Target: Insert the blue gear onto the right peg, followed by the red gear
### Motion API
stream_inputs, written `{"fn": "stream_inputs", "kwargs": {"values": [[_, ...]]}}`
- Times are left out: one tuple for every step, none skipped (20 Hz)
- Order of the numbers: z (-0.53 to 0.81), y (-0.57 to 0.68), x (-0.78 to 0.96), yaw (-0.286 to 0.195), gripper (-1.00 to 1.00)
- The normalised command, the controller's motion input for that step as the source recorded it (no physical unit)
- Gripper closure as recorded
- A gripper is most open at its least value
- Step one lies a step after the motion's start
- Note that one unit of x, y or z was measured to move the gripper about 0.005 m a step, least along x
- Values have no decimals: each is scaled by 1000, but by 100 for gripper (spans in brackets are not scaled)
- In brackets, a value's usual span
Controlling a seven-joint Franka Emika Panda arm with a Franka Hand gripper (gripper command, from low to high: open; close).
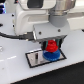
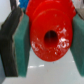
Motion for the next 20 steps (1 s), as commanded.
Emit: {"fn": "stream_inputs", "kwargs": {"values": [[3, 8, 21, 0, 100], [19, 8, 49, 0, 100], [28, 4, 115, 0, 100], [118, -3, 140, 0, 100], [0, 0, 117, 0, 100], [40, 0, 217, 0, 100], [234, 0, 360, 0, 100], [349, 94, 466, 0, 100], [440, 97, 483, 0, 100], [457, 109, 480, 0, 100], [449, 117, 394, 0, 100], [403, 91, 351, 0, 100], [251, 57, 191, 0, 100], [238, 150, 294, 0, 100], [293, 49, 207, 0, 100], [291, 128, 295, 0, 100], [283, 18, 355, 0, 100], [31, -7, 210, 0, 100], [57, -17, 190, 0, 100], [12, -7, 213, 0, 100]]}}
